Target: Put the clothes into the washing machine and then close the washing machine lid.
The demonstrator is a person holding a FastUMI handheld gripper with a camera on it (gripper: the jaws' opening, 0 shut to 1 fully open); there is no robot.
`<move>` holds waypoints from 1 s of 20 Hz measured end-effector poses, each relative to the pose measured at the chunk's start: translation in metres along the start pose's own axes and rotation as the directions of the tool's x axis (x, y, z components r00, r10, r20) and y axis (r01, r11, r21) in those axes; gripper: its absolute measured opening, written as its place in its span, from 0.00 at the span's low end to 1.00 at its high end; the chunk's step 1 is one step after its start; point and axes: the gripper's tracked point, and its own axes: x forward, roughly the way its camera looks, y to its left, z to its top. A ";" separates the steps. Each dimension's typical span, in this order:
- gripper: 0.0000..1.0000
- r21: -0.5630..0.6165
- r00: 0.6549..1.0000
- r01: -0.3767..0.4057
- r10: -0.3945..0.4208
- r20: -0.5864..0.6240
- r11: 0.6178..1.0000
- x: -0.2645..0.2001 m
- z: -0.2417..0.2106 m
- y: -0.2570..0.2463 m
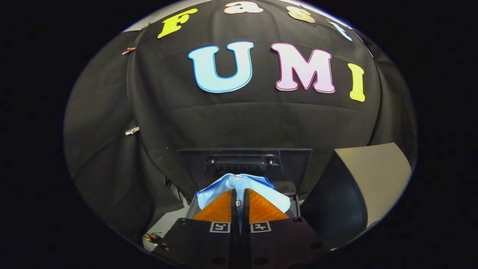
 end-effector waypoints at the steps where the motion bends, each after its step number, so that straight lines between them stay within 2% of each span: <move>1: 0.05 0.001 1.000 0.000 0.000 -0.015 1.000 0.010 -0.012 0.001; 10: 0.05 -0.045 0.987 0.044 -0.050 -0.151 0.998 0.093 -0.127 -0.003; 20: 0.05 -0.102 0.948 0.085 -0.112 -0.297 0.991 0.135 -0.227 -0.020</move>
